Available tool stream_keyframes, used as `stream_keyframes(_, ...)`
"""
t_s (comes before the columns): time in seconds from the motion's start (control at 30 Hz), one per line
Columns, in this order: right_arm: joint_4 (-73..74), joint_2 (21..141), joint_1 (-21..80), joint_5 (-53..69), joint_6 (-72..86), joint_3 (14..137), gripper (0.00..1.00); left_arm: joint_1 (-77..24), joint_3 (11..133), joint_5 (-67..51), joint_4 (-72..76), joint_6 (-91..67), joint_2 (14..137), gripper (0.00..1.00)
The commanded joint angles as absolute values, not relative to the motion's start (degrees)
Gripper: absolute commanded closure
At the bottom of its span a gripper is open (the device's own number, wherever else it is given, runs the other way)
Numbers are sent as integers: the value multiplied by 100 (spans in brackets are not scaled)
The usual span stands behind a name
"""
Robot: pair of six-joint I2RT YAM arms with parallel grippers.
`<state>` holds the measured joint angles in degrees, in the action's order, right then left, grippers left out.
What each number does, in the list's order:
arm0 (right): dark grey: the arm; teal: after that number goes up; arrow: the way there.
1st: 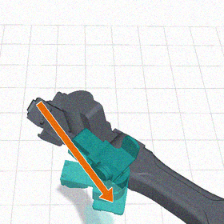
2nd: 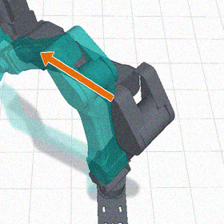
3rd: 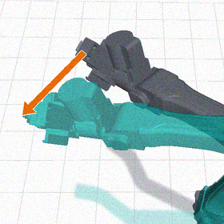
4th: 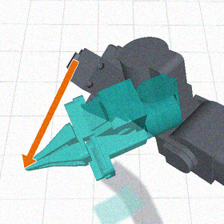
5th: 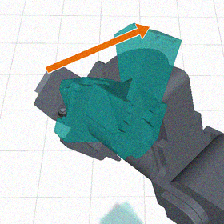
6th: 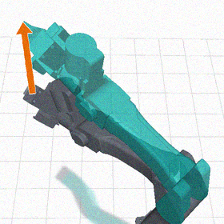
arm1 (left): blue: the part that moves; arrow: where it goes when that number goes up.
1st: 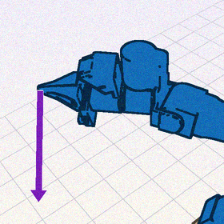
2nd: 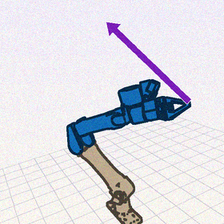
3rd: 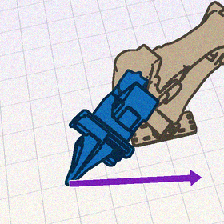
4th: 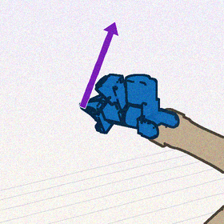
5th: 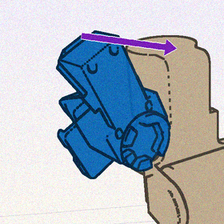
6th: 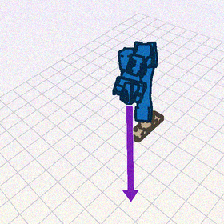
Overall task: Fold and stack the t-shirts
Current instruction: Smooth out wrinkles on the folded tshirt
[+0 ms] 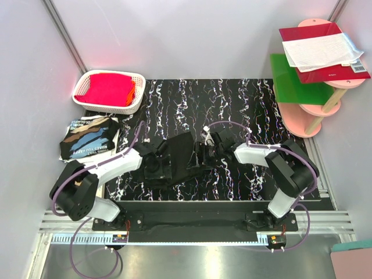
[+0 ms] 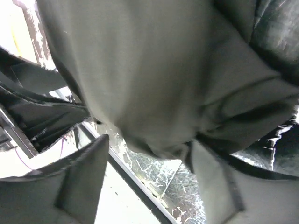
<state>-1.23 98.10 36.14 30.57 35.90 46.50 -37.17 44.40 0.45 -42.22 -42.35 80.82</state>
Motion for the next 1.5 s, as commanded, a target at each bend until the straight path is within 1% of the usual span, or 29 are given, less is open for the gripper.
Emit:
stream_keyframes(0.0, 158, 9319, 3630, 2479, 3261, 4439, 13, -3753, 4552, 193, -4183, -4280, 7612, 1)
stream_keyframes(0.03, 237, 9151, 3630, 2461, 3235, 4430, 8, -3753, 4614, 254, -4253, -4272, 7516, 1)
stream_keyframes(0.1, 342, 8660, 3630, 2339, 3165, 4447, 5, -3753, 4815, 360, -4429, -4228, 7269, 1)
stream_keyframes(0.2, 553, 8115, 3621, 2128, 3050, 4544, 5, -3753, 5070, 387, -4482, -4149, 6997, 1)
stream_keyframes(0.3, 948, 7893, 3630, 1812, 2813, 4816, 6, -3753, 5342, 579, -4596, -4078, 6917, 3)
stream_keyframes(0.37, 1055, 7875, 3630, 1644, 2672, 4939, 7, -3744, 5466, 729, -4666, -4043, 7004, 10)
stream_keyframes(0.4, 1055, 7892, 3630, 1539, 2637, 4983, 10, -3744, 5597, 764, -4684, -4034, 7057, 14)
stream_keyframes(0.43, 1029, 7936, 3630, 1468, 2593, 5018, 15, -3744, 5660, 791, -4632, -4017, 7119, 42)
stream_keyframes(0.47, 976, 7980, 3630, 1407, 2601, 5079, 23, -3744, 5712, 869, -4623, -4017, 7311, 67)
stream_keyframes(0.5, 906, 8163, 3621, 1415, 2584, 5124, 61, -3744, 5870, 861, -4597, -4017, 7434, 86)
stream_keyframes(0.53, 844, 8287, 3630, 1441, 2523, 5194, 86, -3744, 5941, 809, -4553, -3999, 7566, 100)
stream_keyframes(0.57, 809, 8410, 3621, 1459, 2531, 5351, 100, -3744, 6002, 678, -4457, -3999, 7828, 100)
stream_keyframes(0.73, 686, 9333, 3630, 2021, 2628, 5835, 100, -3753, 6082, 246, -4175, -4096, 8332, 100)
stream_keyframes(1.07, 457, 10212, 3639, 2171, 2830, 6003, 100, -3762, 4950, 35, -3973, -4245, 8604, 100)
stream_keyframes(1.3, 466, 10432, 3630, 2145, 2936, 5977, 100, -3762, 4535, 35, -3964, -4219, 8947, 100)
stream_keyframes(1.47, 475, 10485, 3639, 2031, 2900, 5959, 100, -3771, 4771, 184, -4113, -4175, 8746, 100)
